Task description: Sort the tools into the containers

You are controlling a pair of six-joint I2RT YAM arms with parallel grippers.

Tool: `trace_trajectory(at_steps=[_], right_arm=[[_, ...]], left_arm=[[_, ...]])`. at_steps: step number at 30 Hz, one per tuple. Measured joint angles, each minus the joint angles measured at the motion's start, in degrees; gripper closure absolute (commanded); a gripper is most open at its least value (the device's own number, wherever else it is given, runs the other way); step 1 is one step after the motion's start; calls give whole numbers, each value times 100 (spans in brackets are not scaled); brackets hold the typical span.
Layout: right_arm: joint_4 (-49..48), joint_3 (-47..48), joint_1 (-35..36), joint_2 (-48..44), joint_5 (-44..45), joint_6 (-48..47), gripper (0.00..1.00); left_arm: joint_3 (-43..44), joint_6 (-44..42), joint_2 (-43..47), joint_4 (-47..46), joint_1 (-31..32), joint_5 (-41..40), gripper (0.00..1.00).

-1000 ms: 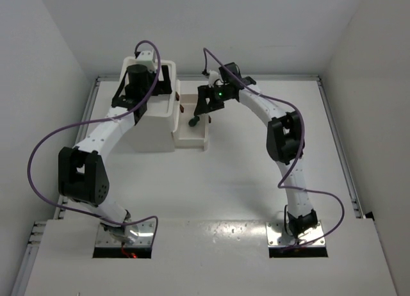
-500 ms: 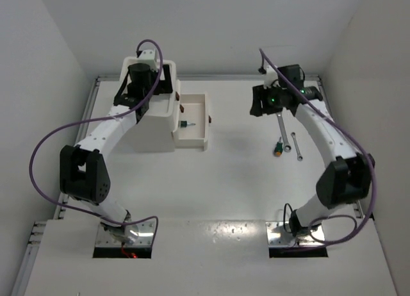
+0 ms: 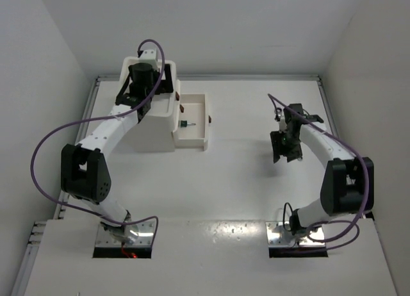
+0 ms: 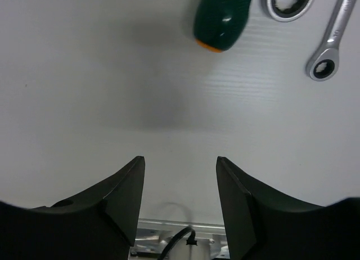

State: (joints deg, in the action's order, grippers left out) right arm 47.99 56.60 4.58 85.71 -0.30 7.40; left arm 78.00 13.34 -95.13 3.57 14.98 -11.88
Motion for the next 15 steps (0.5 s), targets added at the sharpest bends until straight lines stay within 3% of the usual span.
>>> trace_trajectory(at_steps=[5,12,15], right_arm=[[-127,308,-470,627,-9,310,46],[-249,1029,-734,1609,-258,529,34],[-310,1362,-752,1939,-424,560,34]], left_arm=[[0,0,0,0,0,-4,0],[0,0,0,-2,7,-33,0],[0,0,0,-2,9,-46,0]])
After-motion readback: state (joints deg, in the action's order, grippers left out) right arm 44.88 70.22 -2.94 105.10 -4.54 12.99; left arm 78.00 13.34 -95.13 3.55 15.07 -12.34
